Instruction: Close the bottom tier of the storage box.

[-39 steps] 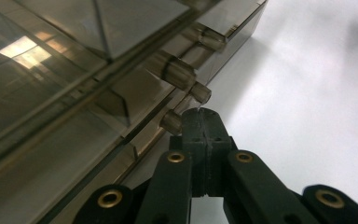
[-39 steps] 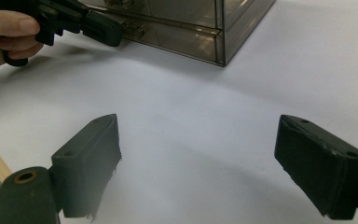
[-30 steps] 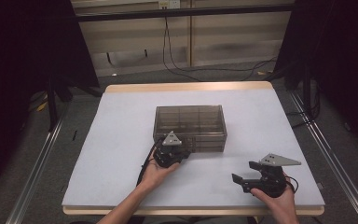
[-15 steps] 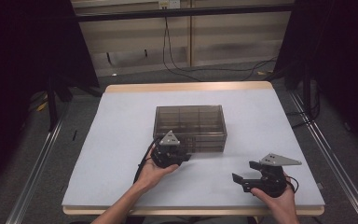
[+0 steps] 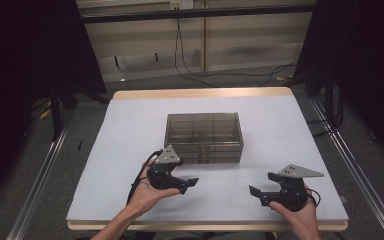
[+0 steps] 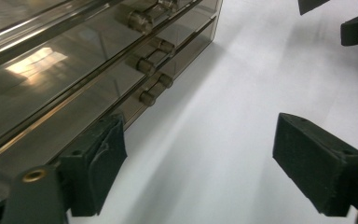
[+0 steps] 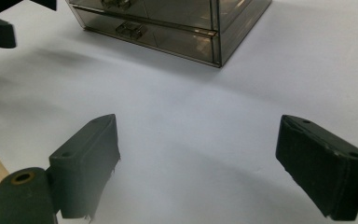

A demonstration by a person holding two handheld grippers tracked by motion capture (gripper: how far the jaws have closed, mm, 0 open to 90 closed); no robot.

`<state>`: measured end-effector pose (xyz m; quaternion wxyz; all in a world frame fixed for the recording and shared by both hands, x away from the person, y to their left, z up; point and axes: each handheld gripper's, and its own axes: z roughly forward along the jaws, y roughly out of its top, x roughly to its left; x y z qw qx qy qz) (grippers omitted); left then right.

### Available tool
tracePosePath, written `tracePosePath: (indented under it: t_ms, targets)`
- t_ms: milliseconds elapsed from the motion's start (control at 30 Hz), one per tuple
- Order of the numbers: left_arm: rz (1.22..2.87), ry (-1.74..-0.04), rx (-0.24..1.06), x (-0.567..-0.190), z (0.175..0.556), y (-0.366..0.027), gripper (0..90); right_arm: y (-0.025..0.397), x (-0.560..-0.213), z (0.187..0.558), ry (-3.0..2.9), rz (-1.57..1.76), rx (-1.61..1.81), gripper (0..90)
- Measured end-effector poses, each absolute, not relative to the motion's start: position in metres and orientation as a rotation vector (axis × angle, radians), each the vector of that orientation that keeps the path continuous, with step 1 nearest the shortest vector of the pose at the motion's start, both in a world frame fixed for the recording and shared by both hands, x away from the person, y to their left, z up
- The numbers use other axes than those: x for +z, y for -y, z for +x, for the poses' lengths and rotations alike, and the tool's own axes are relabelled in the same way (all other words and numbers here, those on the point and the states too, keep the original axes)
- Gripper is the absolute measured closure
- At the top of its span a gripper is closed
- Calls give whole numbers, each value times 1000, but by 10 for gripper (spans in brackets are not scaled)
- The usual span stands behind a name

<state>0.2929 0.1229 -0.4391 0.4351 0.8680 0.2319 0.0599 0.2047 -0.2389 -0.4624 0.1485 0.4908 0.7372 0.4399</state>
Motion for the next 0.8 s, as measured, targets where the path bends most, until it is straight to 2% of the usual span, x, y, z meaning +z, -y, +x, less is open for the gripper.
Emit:
tracePosePath:
  t_ms: [167,333,500,600,800]
  targets:
    - [2144,-603,162,-437,285,-142,100,239,-462,205,-2118,1410,1272,99]
    - [2069,-719,193,-434,279,-174,53,239,-462,206,-2108,1418,1272,93]
    - [2072,-747,217,-435,274,-196,43,241,-462,205,-2101,1422,1274,93]
    - [2012,-778,215,-441,269,-218,39,243,-462,206,-2096,1429,1267,94]
    - [1986,-864,276,-446,260,-233,32,243,-463,207,-2087,1434,1257,94]
